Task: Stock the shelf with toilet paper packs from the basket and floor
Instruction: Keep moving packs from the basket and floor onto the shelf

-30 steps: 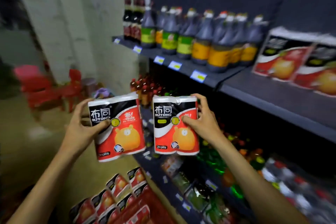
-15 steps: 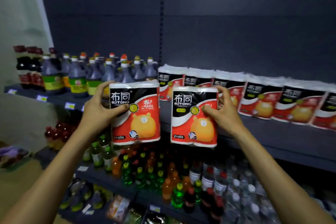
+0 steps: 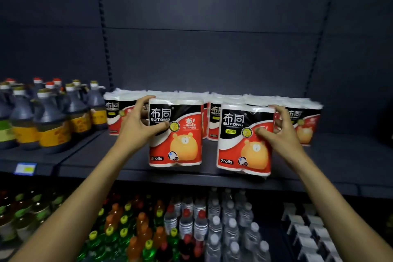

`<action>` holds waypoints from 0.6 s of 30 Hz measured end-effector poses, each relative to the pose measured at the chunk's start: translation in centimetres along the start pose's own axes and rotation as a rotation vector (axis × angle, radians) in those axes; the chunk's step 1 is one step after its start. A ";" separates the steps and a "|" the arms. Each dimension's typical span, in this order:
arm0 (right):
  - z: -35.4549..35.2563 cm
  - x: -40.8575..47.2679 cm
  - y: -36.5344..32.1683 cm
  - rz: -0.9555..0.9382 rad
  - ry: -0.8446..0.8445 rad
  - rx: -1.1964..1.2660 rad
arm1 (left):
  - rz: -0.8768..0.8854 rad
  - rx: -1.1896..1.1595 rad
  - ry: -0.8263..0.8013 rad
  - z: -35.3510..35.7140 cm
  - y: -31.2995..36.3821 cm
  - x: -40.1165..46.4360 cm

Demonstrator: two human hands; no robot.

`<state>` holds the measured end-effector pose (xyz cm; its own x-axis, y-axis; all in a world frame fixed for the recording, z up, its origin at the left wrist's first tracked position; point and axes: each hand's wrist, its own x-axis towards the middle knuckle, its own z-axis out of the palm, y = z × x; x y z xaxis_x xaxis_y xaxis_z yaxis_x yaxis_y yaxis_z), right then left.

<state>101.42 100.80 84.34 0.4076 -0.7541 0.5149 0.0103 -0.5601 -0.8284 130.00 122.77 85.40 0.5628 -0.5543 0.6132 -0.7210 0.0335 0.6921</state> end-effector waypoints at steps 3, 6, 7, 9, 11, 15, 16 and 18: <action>-1.8 0.3 0.8 0.021 0.026 -0.001 | 0.012 -0.024 -0.041 2.7 0.7 1.4; -2.7 0.8 1.3 0.029 0.056 -0.017 | 0.024 -0.065 -0.081 4.6 0.7 3.3; -2.7 1.0 1.4 0.032 0.060 -0.018 | 0.023 -0.073 -0.087 5.0 0.5 3.9; -2.2 1.5 1.5 0.030 0.068 -0.010 | 0.025 -0.089 -0.093 5.4 0.2 5.0; -1.2 2.0 1.6 0.030 0.079 -0.016 | 0.034 -0.096 -0.107 5.2 -0.5 5.8; 2.3 2.9 1.2 0.034 0.101 -0.026 | 0.056 -0.102 -0.132 2.8 -3.0 7.4; 3.5 3.0 0.8 0.034 0.101 -0.017 | 0.059 -0.096 -0.130 1.8 -3.7 7.8; 6.1 3.3 0.1 0.035 0.114 -0.005 | 0.065 -0.072 -0.117 -0.6 -5.2 8.8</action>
<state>108.33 100.35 84.63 0.3012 -0.8073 0.5075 -0.0069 -0.5341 -0.8454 138.92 118.23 87.39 0.4620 -0.6416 0.6123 -0.7213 0.1299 0.6803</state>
